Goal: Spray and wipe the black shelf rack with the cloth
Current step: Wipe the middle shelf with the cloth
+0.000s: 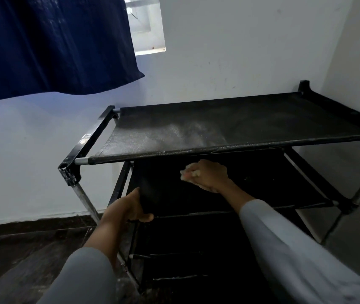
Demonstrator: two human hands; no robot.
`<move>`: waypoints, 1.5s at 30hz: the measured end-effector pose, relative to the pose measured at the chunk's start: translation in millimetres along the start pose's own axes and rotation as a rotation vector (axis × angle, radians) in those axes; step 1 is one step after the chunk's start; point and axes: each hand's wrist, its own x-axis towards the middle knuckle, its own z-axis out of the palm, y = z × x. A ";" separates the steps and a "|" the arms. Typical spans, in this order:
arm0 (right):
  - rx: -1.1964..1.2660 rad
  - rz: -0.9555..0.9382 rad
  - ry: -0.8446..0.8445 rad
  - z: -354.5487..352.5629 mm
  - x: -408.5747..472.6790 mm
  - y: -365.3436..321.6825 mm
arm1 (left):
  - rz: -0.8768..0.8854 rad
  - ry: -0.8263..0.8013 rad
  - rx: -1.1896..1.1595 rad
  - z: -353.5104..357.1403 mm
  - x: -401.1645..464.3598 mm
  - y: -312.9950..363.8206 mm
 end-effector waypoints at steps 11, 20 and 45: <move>-0.365 -0.127 -0.349 -19.6 -39.1 1.6 | 0.040 0.099 -0.210 8.4 -21.2 -9.0; -0.264 -0.101 -0.286 -27.2 -67.0 -6.7 | 0.132 0.045 -0.117 9.0 -50.5 54.5; -0.366 -0.135 -0.328 -47.0 -76.2 30.4 | 0.175 0.152 0.152 54.6 -19.3 72.4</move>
